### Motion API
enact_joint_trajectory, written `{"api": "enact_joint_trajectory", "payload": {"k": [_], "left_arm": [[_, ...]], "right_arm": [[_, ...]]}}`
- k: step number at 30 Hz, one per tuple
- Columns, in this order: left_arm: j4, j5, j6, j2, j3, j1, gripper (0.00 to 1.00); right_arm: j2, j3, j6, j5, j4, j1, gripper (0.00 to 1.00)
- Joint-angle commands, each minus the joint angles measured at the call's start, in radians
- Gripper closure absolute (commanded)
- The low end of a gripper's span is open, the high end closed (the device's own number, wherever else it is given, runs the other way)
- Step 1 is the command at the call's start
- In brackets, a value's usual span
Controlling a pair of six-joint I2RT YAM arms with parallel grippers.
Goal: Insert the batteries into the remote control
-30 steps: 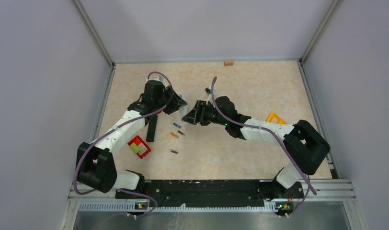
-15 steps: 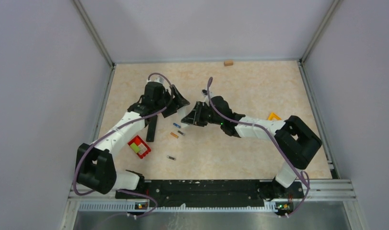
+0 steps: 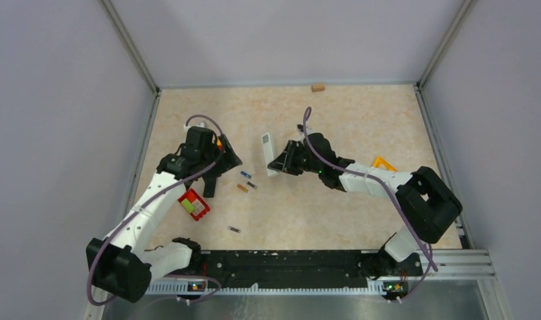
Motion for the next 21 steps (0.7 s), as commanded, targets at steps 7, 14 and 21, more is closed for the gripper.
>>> {"api": "enact_joint_trajectory", "payload": {"k": [7, 14, 21], "left_arm": [[-0.422, 0.075, -0.14, -0.082, -0.173, -0.175, 0.22], [-0.382, 0.098, -0.296, -0.118, -0.355, -0.329, 0.26], [-0.195, 0.104, -0.427, -0.218, -0.548, -0.39, 0.43]], "right_arm": [[-0.08, -0.041, -0.029, 0.066, -0.017, -0.023, 1.0], [-0.076, -0.066, -0.013, 0.055, -0.02, -0.041, 1.0], [-0.074, -0.075, -0.016, 0.055, -0.033, -0.053, 1.0]]}}
